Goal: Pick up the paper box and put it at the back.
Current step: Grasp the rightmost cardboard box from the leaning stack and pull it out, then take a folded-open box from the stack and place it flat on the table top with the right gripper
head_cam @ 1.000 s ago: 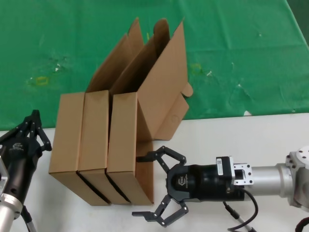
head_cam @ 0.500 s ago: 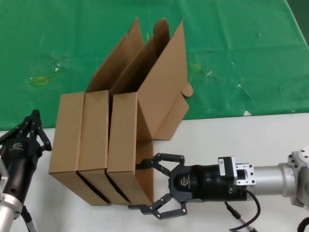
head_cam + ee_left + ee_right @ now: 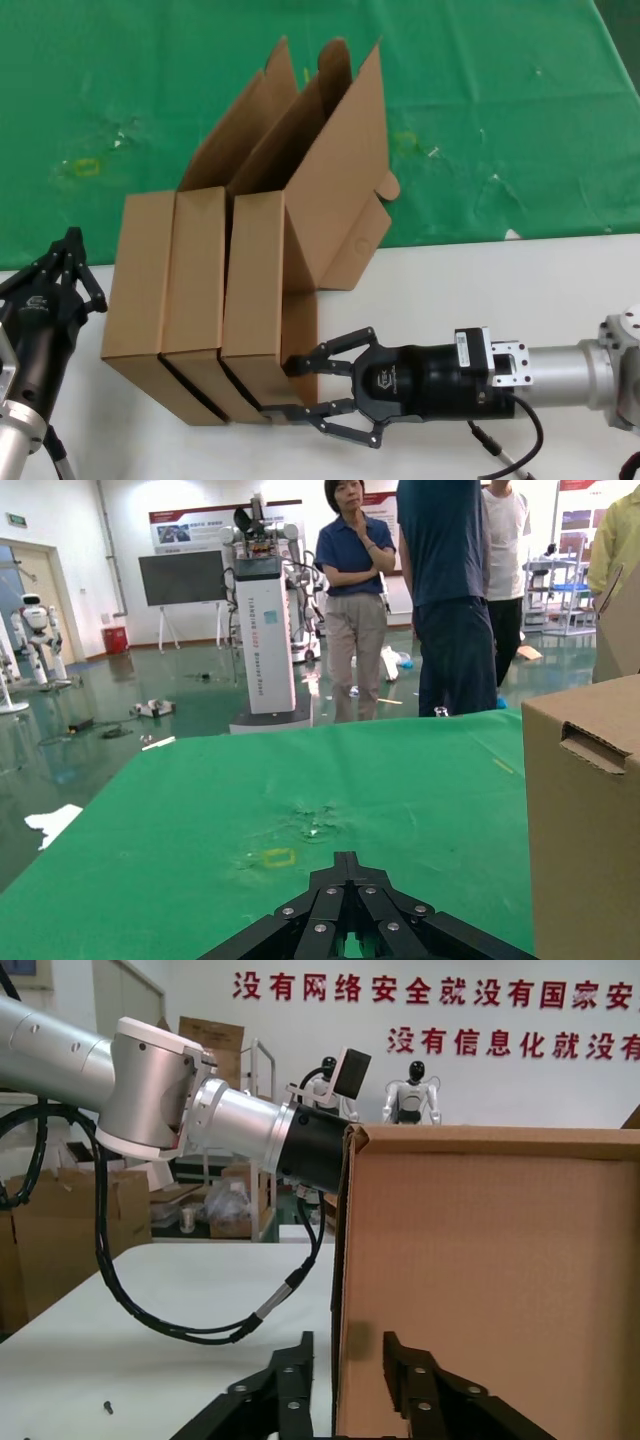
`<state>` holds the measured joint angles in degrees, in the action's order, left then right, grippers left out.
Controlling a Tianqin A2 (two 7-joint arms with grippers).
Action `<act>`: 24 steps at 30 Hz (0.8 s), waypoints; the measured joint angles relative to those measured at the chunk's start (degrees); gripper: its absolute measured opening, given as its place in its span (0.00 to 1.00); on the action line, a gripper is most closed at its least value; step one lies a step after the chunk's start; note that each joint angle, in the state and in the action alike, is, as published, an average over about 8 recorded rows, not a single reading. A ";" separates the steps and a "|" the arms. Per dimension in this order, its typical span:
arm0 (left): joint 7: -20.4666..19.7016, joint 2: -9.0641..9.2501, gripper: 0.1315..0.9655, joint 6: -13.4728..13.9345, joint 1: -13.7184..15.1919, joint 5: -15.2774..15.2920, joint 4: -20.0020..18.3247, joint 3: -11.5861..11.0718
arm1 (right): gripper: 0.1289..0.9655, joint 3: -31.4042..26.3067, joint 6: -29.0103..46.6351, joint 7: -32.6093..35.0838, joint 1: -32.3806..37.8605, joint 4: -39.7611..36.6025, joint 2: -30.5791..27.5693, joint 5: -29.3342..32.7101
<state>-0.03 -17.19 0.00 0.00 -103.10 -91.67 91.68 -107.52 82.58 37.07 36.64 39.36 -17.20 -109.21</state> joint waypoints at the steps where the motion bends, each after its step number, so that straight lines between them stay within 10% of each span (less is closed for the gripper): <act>1: 0.00 0.00 0.02 0.00 0.00 0.00 0.00 0.00 | 0.32 0.03 0.04 0.01 0.00 -0.03 0.00 0.04; 24: 0.00 0.00 0.02 0.00 0.00 -0.01 0.00 0.00 | 0.04 0.48 0.25 -0.33 -0.58 0.26 -0.34 0.45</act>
<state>-0.03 -17.19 0.00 0.00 -103.11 -91.67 91.68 -107.04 82.83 36.74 36.06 39.62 -17.54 -108.76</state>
